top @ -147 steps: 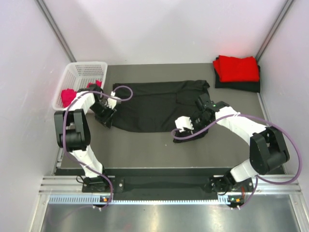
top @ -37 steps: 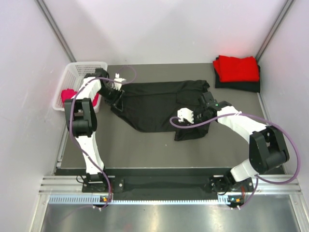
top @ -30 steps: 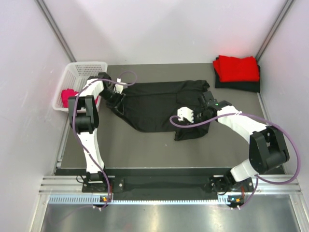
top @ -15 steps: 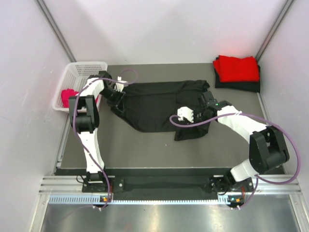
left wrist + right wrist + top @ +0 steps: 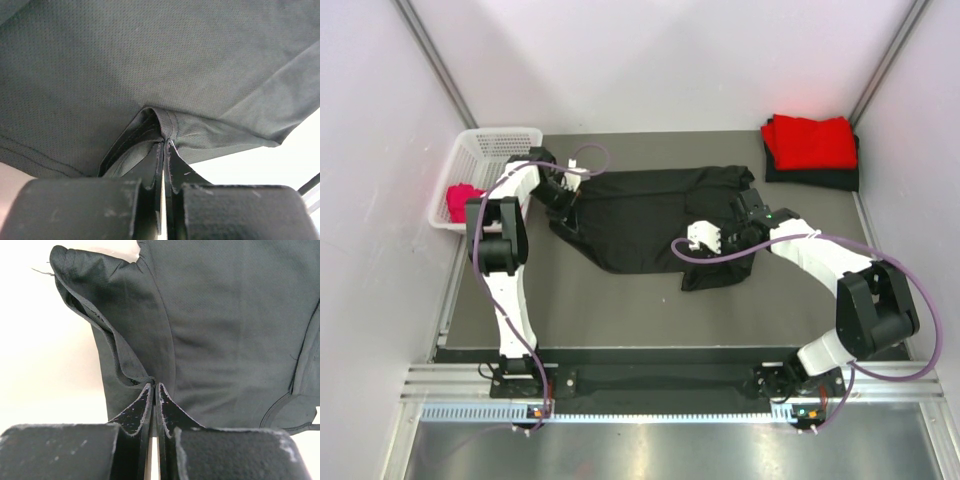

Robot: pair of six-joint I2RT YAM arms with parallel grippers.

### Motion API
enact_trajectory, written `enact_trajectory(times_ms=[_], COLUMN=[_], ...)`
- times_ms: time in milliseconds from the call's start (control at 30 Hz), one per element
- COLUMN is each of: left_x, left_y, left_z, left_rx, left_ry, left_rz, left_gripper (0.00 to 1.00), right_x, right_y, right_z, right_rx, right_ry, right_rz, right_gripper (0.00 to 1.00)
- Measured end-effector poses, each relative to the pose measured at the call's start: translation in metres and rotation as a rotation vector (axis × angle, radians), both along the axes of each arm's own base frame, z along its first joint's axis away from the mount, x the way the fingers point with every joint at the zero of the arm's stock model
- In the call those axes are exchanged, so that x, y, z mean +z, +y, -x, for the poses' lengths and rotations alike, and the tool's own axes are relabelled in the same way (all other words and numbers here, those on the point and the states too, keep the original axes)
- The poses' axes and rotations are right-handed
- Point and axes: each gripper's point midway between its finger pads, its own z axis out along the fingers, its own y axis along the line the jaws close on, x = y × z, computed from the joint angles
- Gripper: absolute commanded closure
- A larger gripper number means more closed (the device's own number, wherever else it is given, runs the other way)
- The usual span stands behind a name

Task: Fold and stack the t-shirts
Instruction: Fold the tshirt

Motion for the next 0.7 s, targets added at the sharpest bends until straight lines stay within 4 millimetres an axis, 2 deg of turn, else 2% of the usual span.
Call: enact_trajectory(times_ms=[200, 500, 600, 700], left_x=[0.008, 0.071, 0.076, 0.072], left_y=[0.011, 0.041, 0.041, 0.042], left_z=[0.009, 0.032, 0.045, 0.063], left_rx=[0.006, 0.04, 0.034, 0.02], left_ry=[-0.003, -0.104, -0.101, -0.055], left_rz=[-0.026, -0.063, -0.069, -0.078], left_gripper=[1.0, 1.0, 1.0, 1.0], right_x=[0.01, 0.053, 0.063, 0.068], right_y=[-0.007, -0.028, -0.033, -0.041], right_z=[-0.006, -0.024, -0.026, -0.029], right_rx=[-0.075, -0.29, -0.338, -0.391], right_ry=[-0.026, -0.13, -0.154, -0.173], right_rz=[-0.012, -0.09, -0.109, -0.123], right_gripper=[1.0, 1.0, 1.0, 1.0])
